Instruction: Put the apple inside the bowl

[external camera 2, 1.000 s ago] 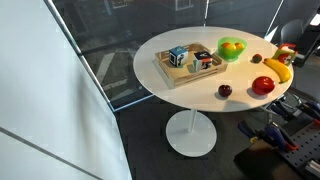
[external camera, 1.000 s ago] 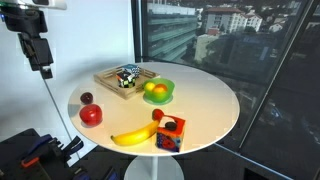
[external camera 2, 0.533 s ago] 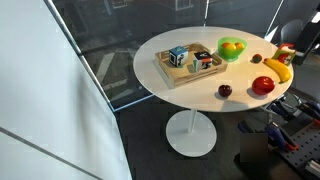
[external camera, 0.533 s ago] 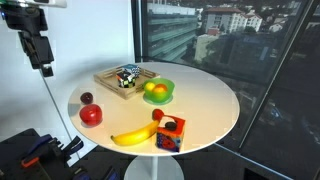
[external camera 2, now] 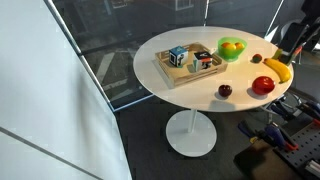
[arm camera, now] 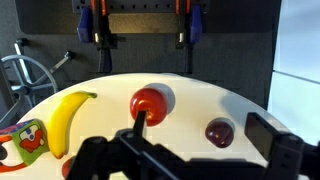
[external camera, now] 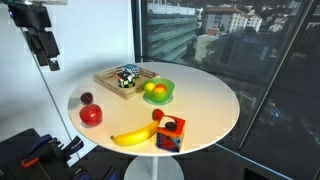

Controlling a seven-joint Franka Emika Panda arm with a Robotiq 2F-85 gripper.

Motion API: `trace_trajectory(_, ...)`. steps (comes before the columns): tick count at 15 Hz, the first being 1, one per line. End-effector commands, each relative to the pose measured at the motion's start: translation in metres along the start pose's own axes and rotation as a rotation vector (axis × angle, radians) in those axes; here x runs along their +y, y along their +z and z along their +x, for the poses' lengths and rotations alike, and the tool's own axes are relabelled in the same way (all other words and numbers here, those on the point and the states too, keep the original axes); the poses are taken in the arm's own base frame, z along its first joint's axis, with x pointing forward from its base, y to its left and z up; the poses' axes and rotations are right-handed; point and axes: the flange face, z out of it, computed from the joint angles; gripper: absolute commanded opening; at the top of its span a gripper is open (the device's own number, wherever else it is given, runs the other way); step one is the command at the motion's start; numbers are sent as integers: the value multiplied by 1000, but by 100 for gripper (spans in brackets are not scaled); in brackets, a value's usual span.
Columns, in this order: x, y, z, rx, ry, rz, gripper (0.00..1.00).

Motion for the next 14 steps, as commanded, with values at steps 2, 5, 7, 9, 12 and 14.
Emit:
trace_trajectory(2,-3,9,18,13,81,-58,100)
trace_trajectory(5,7,21,25,19,118,-30,100)
trace_trajectory(7,15,28,30,27,131,-10,100)
trace_trajectory(9,22,34,35,37,131,2,100)
trace_trajectory(12,31,40,39,27,119,7,100)
trace_trajectory(14,25,39,36,18,133,8,100)
